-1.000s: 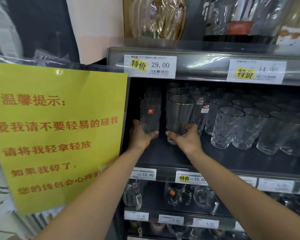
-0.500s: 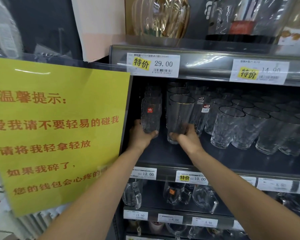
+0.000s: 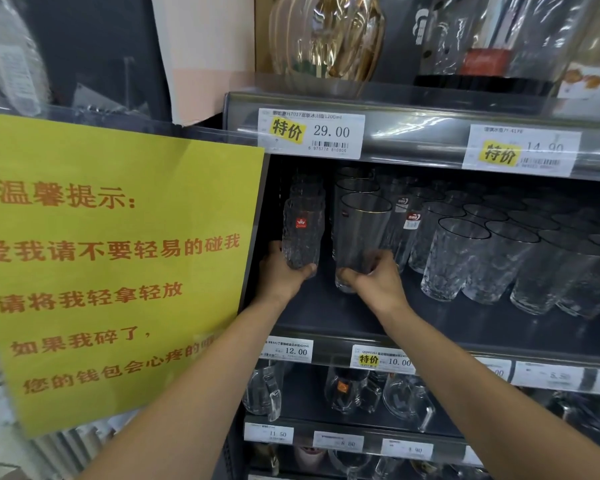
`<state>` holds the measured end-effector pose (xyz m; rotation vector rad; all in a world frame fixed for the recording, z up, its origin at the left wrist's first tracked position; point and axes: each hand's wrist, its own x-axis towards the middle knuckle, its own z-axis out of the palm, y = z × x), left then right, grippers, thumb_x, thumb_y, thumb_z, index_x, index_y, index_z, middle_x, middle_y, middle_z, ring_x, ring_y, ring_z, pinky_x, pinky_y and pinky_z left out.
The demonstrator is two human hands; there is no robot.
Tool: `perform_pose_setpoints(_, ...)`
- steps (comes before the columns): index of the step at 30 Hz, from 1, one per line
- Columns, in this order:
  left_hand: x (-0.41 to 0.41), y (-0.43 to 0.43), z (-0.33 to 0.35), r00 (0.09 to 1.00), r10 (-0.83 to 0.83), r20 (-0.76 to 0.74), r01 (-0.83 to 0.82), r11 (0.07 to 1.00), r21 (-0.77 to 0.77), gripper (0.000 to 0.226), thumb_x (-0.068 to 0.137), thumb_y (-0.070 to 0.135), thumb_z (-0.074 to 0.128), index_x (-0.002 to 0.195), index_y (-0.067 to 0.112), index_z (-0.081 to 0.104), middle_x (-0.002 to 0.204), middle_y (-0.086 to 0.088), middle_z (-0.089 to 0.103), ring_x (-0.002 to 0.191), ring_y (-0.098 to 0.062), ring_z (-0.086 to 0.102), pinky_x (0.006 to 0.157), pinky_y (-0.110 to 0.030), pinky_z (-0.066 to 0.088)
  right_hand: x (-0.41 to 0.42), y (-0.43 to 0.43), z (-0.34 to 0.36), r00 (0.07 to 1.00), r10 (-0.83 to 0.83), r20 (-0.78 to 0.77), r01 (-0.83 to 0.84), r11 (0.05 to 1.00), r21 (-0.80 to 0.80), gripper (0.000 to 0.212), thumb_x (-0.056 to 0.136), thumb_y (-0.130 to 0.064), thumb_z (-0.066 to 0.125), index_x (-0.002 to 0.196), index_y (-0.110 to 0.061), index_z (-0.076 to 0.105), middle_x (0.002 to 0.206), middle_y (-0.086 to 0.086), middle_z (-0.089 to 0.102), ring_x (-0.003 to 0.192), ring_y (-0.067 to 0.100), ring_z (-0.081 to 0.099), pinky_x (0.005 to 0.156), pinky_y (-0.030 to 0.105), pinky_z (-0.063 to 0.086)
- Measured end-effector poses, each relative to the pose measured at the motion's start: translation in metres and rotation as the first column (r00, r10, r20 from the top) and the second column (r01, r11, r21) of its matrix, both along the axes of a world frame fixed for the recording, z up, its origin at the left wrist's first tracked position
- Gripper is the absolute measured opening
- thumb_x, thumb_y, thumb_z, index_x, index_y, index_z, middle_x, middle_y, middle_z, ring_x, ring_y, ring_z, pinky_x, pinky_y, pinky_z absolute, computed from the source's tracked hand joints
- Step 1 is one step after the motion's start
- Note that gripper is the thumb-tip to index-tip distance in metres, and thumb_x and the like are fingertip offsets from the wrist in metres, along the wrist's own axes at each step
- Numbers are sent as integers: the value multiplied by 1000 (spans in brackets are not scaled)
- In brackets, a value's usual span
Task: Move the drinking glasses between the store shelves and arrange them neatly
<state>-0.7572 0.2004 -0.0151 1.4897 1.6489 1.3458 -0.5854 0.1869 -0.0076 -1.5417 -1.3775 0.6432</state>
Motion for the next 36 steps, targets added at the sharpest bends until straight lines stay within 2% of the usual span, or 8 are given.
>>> perform_pose_setpoints(3,0,1,0,1000,-4,4,4,1000,-2,66,78,18,83,131,7,46,130,-12,61,119,-28,58,95,-31,47,-1,-2,1,1000,18,11,-18,1000,-9,68,77,-23,76,135,-11,42,131,4,54,117,22,54,92,30,42)
perform_pose_setpoints(7,0,0,0,1000,-8,10,8,1000,-4,63,80,18,81,131,8,46,129,-11,61,117,-27,59,90,-25,44,-5,-3,0,999,-2,33,1,999,42,87,69,-44,85,134,-10,38,134,5,49,122,21,52,104,37,45)
perform_pose_setpoints(9,1,0,-1,1000,-7,8,7,1000,-3,64,79,18,81,131,8,45,129,-11,61,118,-27,59,89,-24,43,-5,-4,0,999,-6,51,3,998,61,88,68,-46,86,132,-10,38,133,6,48,122,22,51,105,40,46)
perform_pose_setpoints(19,0,0,0,1000,-14,18,14,1000,1,64,80,16,81,132,7,45,129,-12,61,118,-27,59,91,-25,43,-3,-4,2,999,30,-36,-28,999,47,73,77,-24,81,134,-11,37,134,4,50,120,21,54,94,28,43)
perform_pose_setpoints(22,0,1,0,1000,-10,5,10,1000,1,65,79,18,82,132,7,45,130,-12,61,118,-28,58,93,-28,45,-4,-7,4,997,42,-67,-39,998,40,74,80,-22,79,138,-11,34,134,3,52,120,20,54,95,28,43)
perform_pose_setpoints(26,0,2,-1,1000,-5,-2,5,1000,4,65,78,18,82,132,7,45,129,-12,61,118,-28,58,94,-30,46,-4,-12,7,995,55,-83,-53,998,29,74,82,-19,76,141,-13,31,128,0,55,113,17,55,88,25,41)
perform_pose_setpoints(31,1,1,0,1000,-7,14,7,1000,2,64,79,16,81,131,7,46,129,-12,61,118,-28,59,89,-26,43,-3,-15,9,993,65,-103,-63,998,21,70,84,-16,73,141,-12,32,126,-1,55,107,14,54,86,24,40)
perform_pose_setpoints(36,1,0,0,1000,-3,12,3,1000,-3,63,80,16,81,131,8,45,129,-10,61,117,-26,59,87,-24,40,-4,-12,7,990,71,-121,-69,997,17,67,83,-15,73,140,-14,37,130,2,58,111,17,58,85,24,41)
